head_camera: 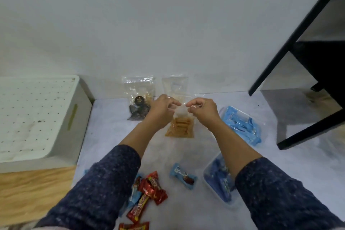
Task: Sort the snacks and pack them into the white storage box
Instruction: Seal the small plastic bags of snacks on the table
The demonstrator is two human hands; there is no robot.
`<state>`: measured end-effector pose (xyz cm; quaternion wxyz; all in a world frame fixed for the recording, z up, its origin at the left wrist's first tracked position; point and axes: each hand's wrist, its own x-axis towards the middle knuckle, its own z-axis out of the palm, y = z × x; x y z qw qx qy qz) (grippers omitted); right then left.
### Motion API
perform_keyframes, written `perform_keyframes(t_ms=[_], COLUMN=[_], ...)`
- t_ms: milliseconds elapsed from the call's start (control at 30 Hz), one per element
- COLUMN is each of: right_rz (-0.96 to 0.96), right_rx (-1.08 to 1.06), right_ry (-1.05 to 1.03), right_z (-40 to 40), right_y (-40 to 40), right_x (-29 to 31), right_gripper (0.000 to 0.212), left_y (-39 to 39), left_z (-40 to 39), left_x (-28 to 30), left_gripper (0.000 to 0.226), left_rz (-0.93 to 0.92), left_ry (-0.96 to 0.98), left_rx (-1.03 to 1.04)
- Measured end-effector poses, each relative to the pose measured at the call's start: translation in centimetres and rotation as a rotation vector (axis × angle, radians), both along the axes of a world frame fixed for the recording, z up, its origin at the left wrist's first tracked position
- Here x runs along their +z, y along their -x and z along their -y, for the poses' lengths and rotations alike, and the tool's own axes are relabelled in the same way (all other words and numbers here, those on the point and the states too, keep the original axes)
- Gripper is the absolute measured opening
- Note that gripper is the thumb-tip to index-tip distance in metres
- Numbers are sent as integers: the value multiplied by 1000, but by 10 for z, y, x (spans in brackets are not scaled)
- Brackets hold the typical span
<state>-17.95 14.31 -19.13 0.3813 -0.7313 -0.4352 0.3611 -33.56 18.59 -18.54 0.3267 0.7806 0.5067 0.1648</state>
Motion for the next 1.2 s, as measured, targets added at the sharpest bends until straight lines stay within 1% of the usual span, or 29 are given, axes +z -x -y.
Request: perform_keyframes(t_ms=[67, 133, 200, 267, 367, 500, 567, 667, 767, 867, 1000, 1100, 1200], right_rz=[29, 88, 149, 170, 184, 267, 323, 455, 581, 717, 860, 911, 915], right_rx=[51, 109, 165, 213, 286, 390, 435, 470, 438, 445, 487, 524, 578], right_ry=[18, 6, -1, 7, 32, 73, 93, 122, 146, 157, 94, 70, 53], right_z=[-12, -26, -38, -49, -63, -81, -87, -90, -89, -82, -66, -49, -29], right_y=[-7, -14, -18, -21, -27, -32, -34, -37, -36, -29, -1, 31, 72], right_x=[-10, -16, -18, -16, -12, -6, -1, 6, 14, 25, 47, 57, 67], right_gripper=[21, 23, 25, 25, 32, 42, 46, 55, 58, 52, 43, 47, 52], left_y=[-5, -11, -14, -17, -22, -22, -20, -12, 1, 21, 61, 102, 152], left_z=[-6, -14, -22, -29, -35, -46, -51, -53, -49, -42, -24, 1, 33], left_x=[-8, -17, -24, -27, -22, -19, -18, -13, -2, 13, 35, 49, 62], left_gripper=[41, 45, 44, 41, 45, 53, 60, 70, 61, 49, 52, 56, 56], left_rz=[-74, -107, -138, -148, -174, -204, -268, -383, -453, -576, -739, -768, -787], left_ry=[-1, -4, -10, -3, -17, 24, 58, 100, 19, -135, -308, -338, -346], left_rx=[16, 46, 75, 92, 93, 127, 131, 159, 199, 272, 325, 364, 429])
